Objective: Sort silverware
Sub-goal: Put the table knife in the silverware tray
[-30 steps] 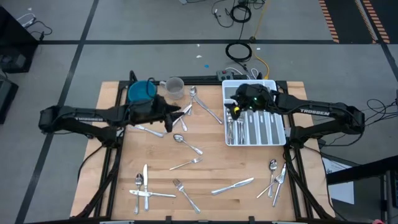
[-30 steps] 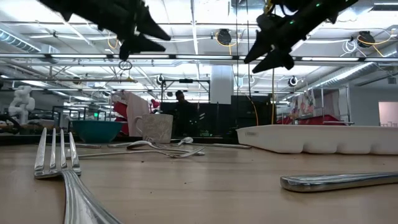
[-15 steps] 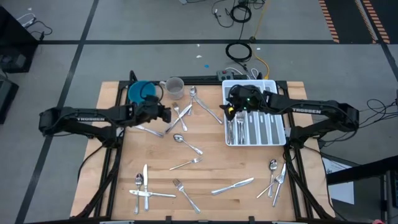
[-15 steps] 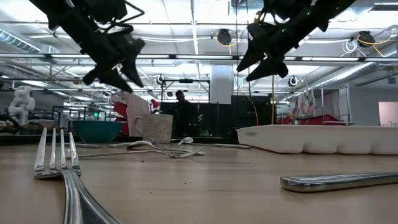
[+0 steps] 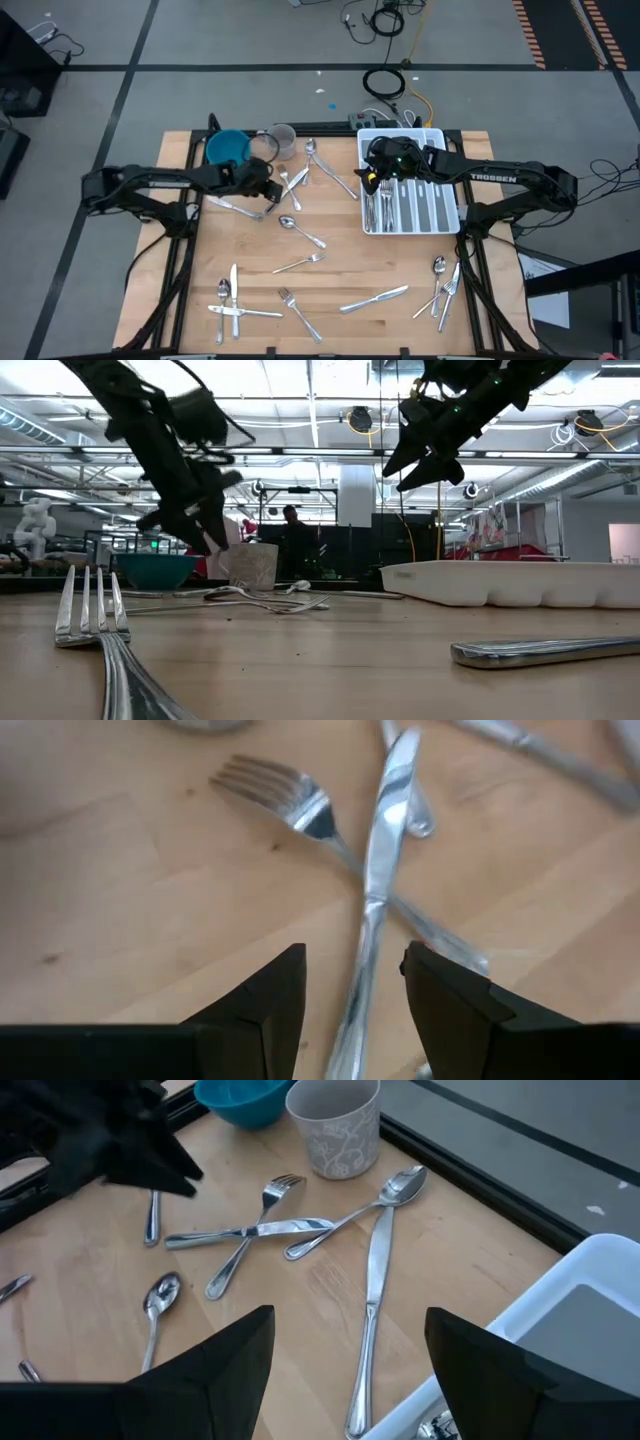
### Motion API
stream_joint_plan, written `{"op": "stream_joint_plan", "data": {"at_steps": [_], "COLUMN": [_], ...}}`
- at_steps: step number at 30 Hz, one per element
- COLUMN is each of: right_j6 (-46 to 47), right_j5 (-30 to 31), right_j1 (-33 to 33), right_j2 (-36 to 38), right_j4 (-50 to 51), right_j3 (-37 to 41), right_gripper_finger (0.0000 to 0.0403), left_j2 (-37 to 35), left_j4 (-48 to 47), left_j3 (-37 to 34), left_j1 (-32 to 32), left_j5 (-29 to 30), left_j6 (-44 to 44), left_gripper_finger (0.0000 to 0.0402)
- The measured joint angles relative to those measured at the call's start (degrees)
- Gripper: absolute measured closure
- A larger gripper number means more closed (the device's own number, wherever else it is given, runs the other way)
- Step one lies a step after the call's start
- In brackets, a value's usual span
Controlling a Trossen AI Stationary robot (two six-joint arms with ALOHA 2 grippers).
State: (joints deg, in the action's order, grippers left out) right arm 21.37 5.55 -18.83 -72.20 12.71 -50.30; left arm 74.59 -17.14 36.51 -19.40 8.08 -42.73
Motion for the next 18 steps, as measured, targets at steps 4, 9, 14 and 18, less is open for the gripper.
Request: {"op": "stream_joint_plan", "data": {"at_steps": [4, 9, 14, 18], "right_j6": [-0.22, -0.86, -1.05, -1.05], "right_j5": [-1.45, -1.78, -2.92, -2.93], "right_j1": [0.0, 0.0, 0.0, 0.0], "right_j2": [0.0, 0.0, 0.0, 0.0], "right_j4": [0.15, 0.99, 0.97, 0.98], "right_j3": [0.0, 0.0, 0.0, 0.0], "right_gripper_finger": [0.0152, 0.0152, 0.0152, 0.0152], "left_j2": [5.44, 10.37, 14.0, 16.52], "left_j4": [0.14, 0.26, -0.15, -0.02], "left_j3": [2.45, 5.6, 6.56, 6.55], "left_j1": [-0.51, -0.5, -0.5, -0.46], "left_j5": [-1.62, -1.74, -2.62, -3.27], "left_j6": [1.57, 5.76, 7.34, 8.84], "left_gripper_finger": [0.0228, 0.0228, 0.0228, 0.0228]}}
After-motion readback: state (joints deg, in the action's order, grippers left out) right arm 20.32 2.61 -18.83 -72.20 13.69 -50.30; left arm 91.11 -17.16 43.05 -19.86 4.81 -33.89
